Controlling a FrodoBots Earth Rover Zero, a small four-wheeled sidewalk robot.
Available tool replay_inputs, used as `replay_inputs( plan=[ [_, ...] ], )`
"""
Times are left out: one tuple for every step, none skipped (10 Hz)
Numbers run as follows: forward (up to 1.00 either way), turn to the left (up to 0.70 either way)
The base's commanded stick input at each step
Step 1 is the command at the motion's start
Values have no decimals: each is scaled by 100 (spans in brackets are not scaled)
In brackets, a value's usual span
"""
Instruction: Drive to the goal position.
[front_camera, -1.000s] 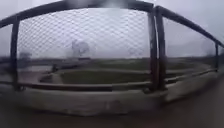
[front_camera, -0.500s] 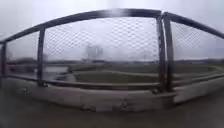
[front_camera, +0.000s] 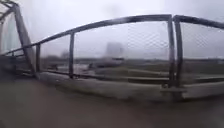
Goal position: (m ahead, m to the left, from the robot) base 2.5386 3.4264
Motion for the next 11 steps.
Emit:
replay_inputs(
  plan=[
    [-98,-39],
    [-2,-16],
    [0,-7],
    [0,0],
    [0,0],
    [0,0],
    [4,1],
    [72,25],
    [100,38],
    [100,40],
    [100,40]
  ],
)
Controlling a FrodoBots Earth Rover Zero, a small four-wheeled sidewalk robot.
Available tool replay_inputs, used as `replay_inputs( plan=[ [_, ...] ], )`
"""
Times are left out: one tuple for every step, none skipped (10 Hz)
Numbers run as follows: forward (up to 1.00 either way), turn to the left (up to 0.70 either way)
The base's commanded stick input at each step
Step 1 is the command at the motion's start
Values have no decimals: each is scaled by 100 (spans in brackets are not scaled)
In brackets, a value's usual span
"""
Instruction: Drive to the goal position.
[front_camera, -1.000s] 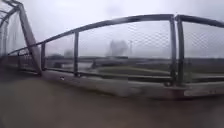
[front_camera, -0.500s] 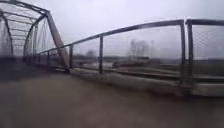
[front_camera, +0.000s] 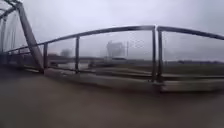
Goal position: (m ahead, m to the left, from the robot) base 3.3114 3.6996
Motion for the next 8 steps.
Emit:
replay_inputs(
  plan=[
    [100,40],
    [100,40],
    [100,40],
    [100,40],
    [100,40],
    [100,40],
    [100,40],
    [100,40]
  ],
)
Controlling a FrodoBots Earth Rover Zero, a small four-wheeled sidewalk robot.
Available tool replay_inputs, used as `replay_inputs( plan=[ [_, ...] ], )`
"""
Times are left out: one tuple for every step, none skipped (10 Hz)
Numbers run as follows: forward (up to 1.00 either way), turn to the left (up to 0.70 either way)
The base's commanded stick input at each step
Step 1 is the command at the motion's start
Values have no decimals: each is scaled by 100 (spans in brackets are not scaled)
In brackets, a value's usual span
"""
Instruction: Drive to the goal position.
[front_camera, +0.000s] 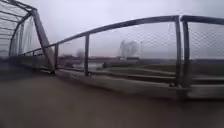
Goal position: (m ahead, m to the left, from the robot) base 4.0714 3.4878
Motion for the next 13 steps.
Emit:
replay_inputs(
  plan=[
    [100,40],
    [100,40],
    [100,40],
    [100,40],
    [100,40],
    [100,40],
    [100,40],
    [100,40],
    [100,40],
    [100,40],
    [100,40],
    [100,40],
    [100,40]
  ],
)
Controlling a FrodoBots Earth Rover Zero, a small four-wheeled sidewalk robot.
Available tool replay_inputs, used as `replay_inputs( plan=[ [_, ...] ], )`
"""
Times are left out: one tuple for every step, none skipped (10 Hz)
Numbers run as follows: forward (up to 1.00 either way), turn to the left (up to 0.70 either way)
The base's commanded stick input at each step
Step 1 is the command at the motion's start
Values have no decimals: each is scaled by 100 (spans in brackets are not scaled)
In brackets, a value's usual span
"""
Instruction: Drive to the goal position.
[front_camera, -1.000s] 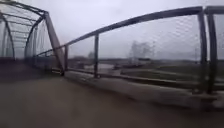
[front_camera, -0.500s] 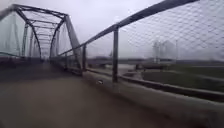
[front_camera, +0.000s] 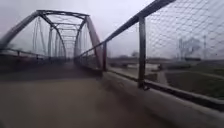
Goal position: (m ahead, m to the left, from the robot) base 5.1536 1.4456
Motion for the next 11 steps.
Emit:
replay_inputs(
  plan=[
    [100,40],
    [100,40],
    [100,40],
    [100,40],
    [100,40],
    [100,40],
    [100,40],
    [100,32],
    [100,15],
    [100,0],
    [100,0]
  ],
)
